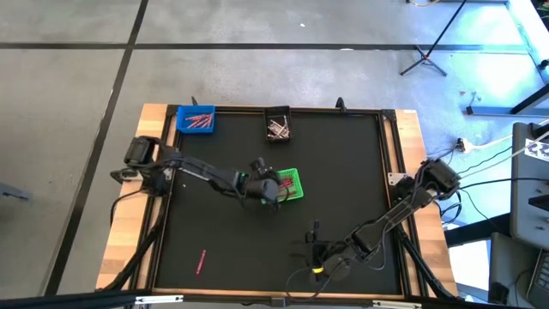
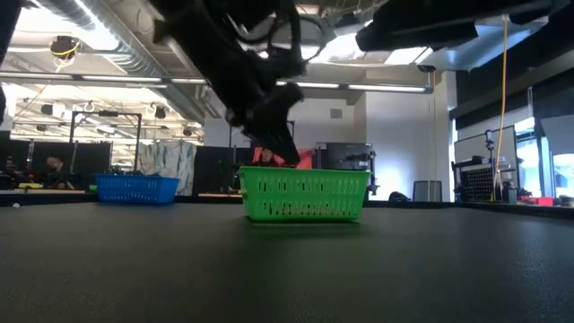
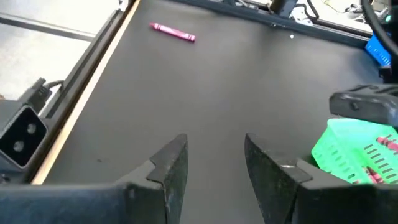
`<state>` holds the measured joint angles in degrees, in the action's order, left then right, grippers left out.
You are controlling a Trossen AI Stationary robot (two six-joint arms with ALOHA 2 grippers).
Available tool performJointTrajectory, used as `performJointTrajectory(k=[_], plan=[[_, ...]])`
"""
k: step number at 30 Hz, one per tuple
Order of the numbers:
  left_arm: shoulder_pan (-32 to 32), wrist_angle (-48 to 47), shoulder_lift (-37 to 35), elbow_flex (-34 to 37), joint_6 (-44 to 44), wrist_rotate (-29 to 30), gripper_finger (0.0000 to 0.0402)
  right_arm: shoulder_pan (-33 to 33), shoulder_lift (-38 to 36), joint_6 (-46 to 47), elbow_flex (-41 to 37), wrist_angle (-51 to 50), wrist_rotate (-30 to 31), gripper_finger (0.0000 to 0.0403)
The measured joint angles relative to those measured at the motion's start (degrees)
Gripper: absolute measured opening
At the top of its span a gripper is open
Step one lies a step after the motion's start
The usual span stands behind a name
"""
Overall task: Sort crayons
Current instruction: Put the red crayon into the green bin
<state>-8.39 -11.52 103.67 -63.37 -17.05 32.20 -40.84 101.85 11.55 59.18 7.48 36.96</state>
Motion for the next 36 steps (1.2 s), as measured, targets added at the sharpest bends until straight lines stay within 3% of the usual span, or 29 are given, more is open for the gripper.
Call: performJointTrajectory(k=[4, 9, 16, 21, 28, 36], plan=[[3.03, 1.51, 1.70, 0.00, 1.23, -6.39, 0.0012, 0.00, 0.39, -0.01, 0.00, -0.46, 0.01, 0.0159], [4.86, 0.33, 1.80, 0.00, 1.17, -7.13, 0.0014, -0.02, 0.39, -0.02, 0.00, -0.39, -0.01, 0.0159], [5.34, -0.54, 1.36, 0.00, 1.12, -9.45, 0.0077, 0.39, 0.39, -0.04, 0.00, -0.31, -0.03, 0.0159], [3.69, -1.98, -3.16, 0.00, 2.44, -9.30, 0.0102, 0.38, 0.39, 0.04, 0.00, -0.28, -0.03, 0.0159], [-4.48, -8.66, -14.47, -0.01, -2.26, -10.28, 0.0104, 0.35, 0.39, 0.46, 0.00, 0.94, -0.48, 0.0159], [-21.85, -14.15, -19.92, -0.02, -18.85, -15.42, 0.0102, 0.35, 0.39, 0.56, 0.00, 1.55, -3.02, 0.0159]])
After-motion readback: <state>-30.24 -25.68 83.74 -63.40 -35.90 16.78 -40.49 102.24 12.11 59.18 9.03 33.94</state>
